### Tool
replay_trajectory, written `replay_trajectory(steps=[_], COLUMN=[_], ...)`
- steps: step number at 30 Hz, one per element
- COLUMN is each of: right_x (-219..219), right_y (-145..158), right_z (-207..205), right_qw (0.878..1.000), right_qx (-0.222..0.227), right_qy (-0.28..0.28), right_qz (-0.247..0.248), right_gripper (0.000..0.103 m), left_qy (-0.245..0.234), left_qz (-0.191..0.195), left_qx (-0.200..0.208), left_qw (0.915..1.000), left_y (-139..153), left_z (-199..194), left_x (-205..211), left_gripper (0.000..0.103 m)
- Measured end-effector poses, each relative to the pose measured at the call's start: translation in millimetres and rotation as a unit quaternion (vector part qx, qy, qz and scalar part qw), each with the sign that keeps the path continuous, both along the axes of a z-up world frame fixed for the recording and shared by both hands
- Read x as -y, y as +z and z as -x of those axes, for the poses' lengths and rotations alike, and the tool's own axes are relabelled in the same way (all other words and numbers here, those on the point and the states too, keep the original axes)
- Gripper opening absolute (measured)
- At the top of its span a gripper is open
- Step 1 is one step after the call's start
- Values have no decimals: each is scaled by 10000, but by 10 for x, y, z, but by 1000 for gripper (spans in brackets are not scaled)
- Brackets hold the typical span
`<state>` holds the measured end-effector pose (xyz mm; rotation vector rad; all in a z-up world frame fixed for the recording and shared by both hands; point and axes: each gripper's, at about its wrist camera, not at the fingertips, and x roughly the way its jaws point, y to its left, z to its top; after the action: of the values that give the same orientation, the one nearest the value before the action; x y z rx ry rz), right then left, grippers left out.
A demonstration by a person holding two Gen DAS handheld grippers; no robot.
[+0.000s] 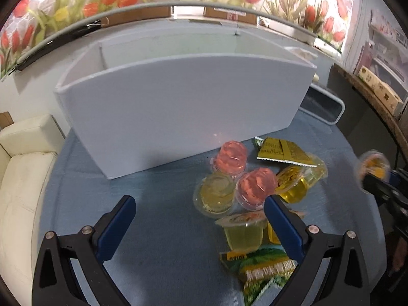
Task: Organize snacks
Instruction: 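Grasp a yellow jelly cup with the right gripper, then grasp a pale yellow jelly cup with the left gripper while the right holds its cup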
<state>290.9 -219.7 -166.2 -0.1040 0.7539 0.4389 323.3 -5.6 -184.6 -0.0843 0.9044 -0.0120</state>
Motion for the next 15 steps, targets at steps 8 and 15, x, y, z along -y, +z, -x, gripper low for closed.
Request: replay_trajectory(steps=[8,15], right_x=[-14,-72], right_y=[87,77], right_z=[123,176], right_qw=[9999,9997], right_qx=[79,33], right_qy=[129,181], right_qz=[-63,-129], right_gripper=[38,38], left_qy=[-90,-289], left_qz=[-18,159], left_qx=[-81,-107], left_qw=[9999,9994], left_y=[-61,-90], left_z=[-148,-236], left_x=[13,60], left_gripper=[67,49])
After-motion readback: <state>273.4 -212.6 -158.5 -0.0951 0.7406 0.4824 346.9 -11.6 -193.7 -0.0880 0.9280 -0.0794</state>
